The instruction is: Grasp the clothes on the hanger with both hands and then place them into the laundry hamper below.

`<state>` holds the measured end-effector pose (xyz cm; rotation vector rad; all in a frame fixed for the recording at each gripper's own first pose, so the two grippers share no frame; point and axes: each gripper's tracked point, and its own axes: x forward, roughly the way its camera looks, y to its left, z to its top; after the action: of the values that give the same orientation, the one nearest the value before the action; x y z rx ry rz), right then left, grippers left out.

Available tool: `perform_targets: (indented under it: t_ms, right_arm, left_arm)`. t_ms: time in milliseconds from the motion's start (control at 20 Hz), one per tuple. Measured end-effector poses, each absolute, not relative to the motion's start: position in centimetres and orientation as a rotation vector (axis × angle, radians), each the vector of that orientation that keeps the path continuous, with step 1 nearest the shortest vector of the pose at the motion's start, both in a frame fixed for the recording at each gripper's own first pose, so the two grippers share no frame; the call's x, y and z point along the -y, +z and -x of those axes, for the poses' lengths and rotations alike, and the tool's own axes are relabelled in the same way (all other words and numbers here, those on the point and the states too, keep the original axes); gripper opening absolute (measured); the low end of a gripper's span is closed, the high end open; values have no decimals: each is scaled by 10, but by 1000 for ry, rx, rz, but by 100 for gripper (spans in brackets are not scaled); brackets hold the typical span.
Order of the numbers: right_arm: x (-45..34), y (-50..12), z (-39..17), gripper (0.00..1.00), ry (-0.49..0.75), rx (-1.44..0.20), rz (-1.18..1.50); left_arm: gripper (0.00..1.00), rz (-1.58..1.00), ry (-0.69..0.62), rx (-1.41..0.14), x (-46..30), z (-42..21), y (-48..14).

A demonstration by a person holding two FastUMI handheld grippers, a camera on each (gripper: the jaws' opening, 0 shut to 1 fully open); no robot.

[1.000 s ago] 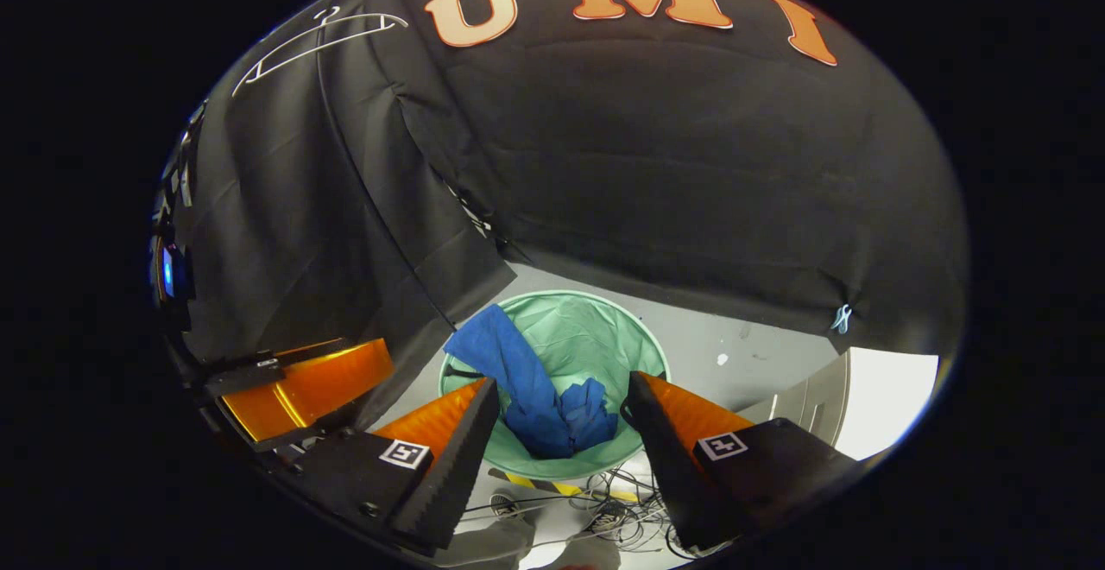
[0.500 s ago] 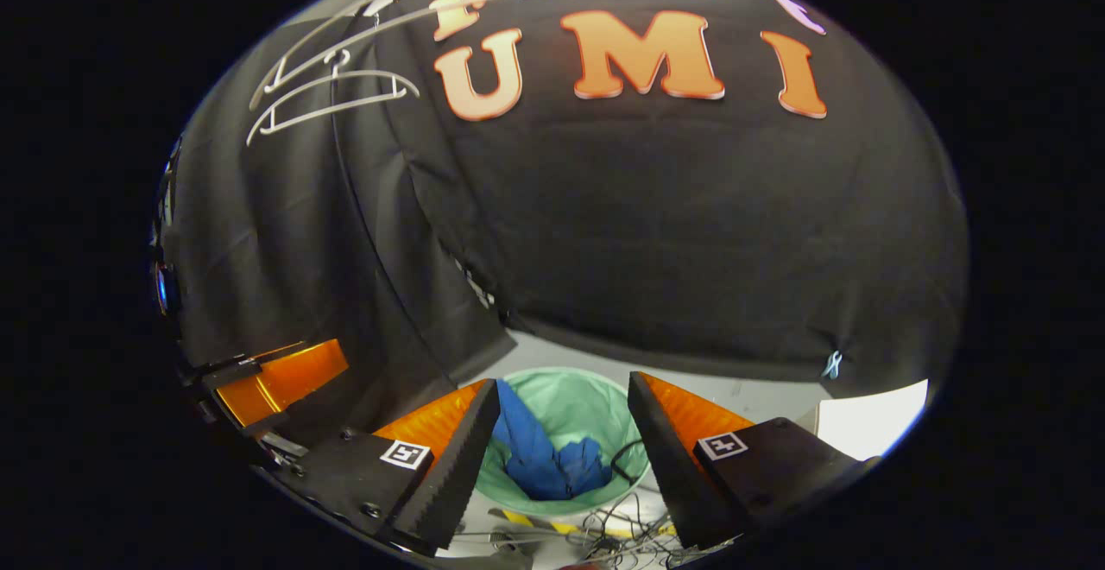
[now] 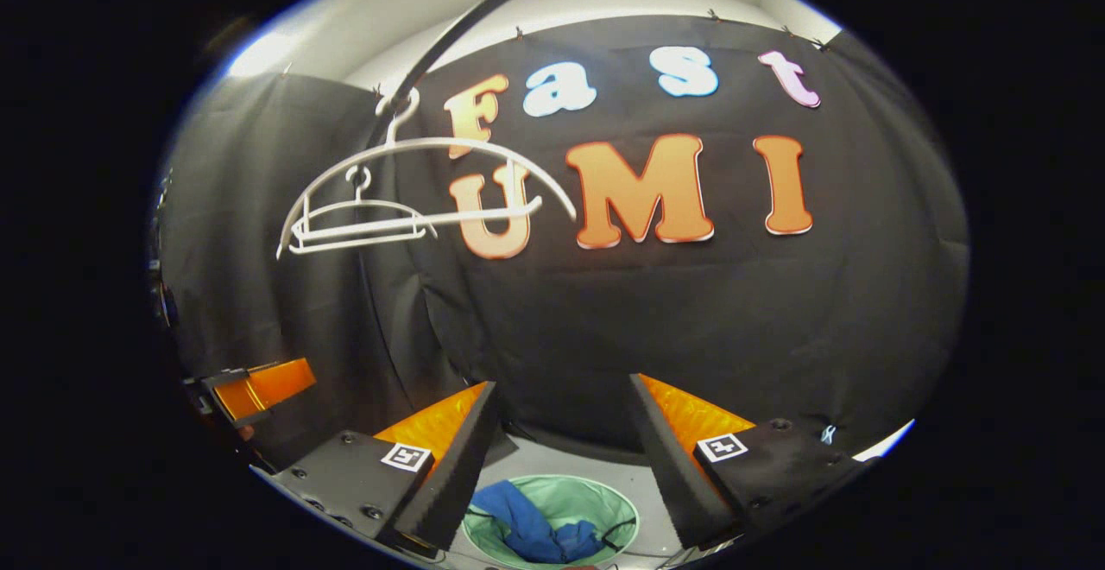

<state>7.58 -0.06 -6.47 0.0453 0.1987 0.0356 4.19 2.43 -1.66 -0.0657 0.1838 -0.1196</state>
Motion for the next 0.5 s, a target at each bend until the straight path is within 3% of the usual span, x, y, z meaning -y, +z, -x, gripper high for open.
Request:
perform_targets:
  t_ms: [50,250,300,450,500]
  right_arm:
    - [3,-49,-75,100,39,-176,-50]
    - [20,6,-59,97,22,-83,-5]
    - [23,14,-50,90,22,-64,4]
    - [24,33,-40,97,27,-22,10]
    - [24,36,-37,92,26,-10,12]
  left_arm:
    - [92,65,-114,-153,-24,-42,-7]
    - [92,76,-102,-56,-18,-27,34]
    - [92,80,-95,-36,-18,-26,42]
    - [95,92,-93,13,-16,-21,61]
    - [92,100,-91,27,-17,-18,65]
